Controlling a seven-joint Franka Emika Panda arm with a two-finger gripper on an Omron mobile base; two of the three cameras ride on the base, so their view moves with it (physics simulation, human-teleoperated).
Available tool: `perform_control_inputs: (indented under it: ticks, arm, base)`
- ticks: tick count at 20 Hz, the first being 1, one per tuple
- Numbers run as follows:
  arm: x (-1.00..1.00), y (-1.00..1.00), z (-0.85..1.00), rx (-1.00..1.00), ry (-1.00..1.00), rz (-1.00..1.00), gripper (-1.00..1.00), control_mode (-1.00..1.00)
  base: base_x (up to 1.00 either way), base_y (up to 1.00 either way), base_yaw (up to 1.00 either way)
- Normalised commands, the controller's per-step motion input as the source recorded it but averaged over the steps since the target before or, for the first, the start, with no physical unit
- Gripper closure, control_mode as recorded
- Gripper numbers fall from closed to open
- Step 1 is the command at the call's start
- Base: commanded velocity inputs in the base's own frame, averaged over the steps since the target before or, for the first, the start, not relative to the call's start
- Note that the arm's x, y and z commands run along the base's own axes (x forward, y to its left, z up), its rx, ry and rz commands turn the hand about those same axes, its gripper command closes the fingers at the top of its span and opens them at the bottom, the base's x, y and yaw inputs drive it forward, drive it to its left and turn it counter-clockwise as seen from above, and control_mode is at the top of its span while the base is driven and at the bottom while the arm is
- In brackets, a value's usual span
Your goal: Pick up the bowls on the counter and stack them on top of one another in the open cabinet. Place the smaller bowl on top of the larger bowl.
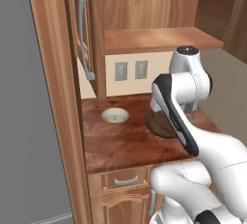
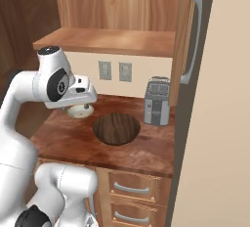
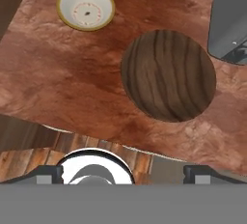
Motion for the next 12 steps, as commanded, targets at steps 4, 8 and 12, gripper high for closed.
perform_control_inputs:
  ticks: [4, 8, 12]
  arm:
    - [-0.2, 0.07, -0.15, -0.03, -0.19, 0.06, -1.0, -1.0]
    - [-0.18, 0.09, -0.12, -0.03, -0.23, 0.08, -1.0, -1.0]
    - [-0.06, 0.14, -0.03, -0.05, -0.14, 0.05, -1.0, -1.0]
  base:
    - [0.0, 0.0, 0.0]
    - [0.0, 0.0, 0.0]
    - [0.0, 0.0, 0.0]
